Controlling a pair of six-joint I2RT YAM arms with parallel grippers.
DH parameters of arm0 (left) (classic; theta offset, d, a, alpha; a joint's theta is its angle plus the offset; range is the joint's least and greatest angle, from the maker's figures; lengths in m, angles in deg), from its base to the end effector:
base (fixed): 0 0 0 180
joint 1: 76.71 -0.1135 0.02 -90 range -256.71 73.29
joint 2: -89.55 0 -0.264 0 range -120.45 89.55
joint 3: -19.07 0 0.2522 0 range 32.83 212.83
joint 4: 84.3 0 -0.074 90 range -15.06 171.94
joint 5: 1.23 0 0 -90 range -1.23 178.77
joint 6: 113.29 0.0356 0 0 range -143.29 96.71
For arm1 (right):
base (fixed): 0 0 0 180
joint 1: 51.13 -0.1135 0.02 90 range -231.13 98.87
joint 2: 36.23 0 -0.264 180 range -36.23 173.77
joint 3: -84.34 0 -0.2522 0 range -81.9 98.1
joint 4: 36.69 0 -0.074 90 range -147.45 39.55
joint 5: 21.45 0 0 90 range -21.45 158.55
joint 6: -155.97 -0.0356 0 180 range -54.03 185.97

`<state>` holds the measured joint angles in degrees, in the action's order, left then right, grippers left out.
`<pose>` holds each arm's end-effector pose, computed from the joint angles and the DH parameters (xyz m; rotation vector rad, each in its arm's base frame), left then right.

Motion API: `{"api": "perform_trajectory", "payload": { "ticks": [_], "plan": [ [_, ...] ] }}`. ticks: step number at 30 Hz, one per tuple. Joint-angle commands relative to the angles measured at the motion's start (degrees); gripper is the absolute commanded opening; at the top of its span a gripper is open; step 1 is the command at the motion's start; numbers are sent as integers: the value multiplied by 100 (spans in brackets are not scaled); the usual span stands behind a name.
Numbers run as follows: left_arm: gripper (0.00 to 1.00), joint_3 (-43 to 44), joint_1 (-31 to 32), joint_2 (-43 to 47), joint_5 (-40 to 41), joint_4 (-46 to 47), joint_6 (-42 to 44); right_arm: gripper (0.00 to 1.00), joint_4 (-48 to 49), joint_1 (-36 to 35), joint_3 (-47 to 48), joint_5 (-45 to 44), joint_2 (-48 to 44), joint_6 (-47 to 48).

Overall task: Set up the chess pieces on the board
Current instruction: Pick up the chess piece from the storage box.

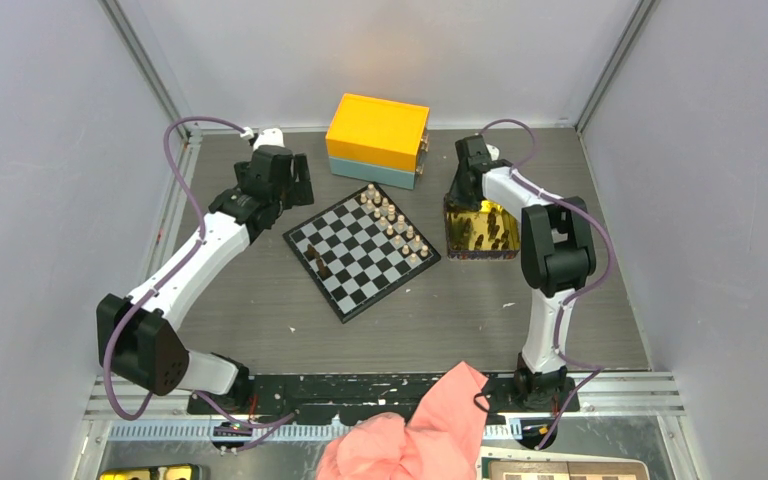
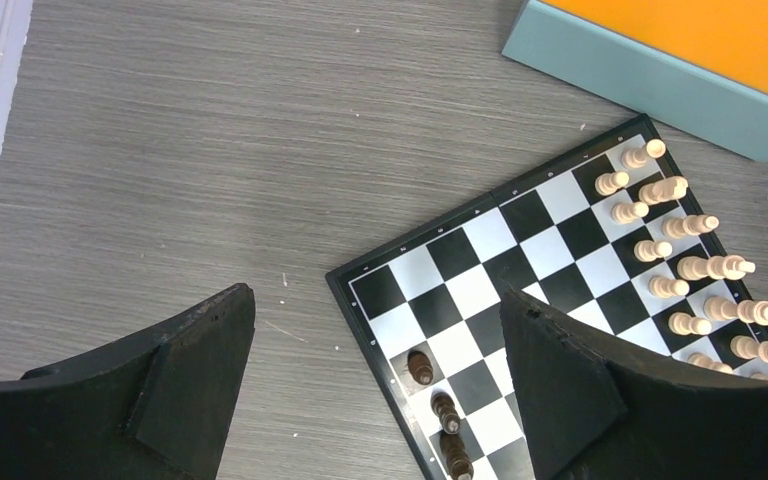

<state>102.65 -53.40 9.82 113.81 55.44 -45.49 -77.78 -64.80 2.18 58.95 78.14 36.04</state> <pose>0.2907 -0.1089 0.3271 -0.2178 2.1275 0.0201 0.4184 0.0956 0.1901 0.4231 2.5213 0.0763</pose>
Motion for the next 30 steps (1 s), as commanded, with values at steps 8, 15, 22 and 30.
{"api": "perform_trajectory", "payload": {
  "ticks": [8,15,22,30],
  "plan": [
    [93,67,25,64,152,190,158,36,201,60,413,45,202,22],
    [93,58,24,19,174,190,222,31,160,58,447,33,296,58],
    [94,42,24,24,180,206,243,19,110,63,443,60,265,60],
    [94,-26,24,150,250,196,211,5,-17,58,417,-45,36,91]
  ]
}}
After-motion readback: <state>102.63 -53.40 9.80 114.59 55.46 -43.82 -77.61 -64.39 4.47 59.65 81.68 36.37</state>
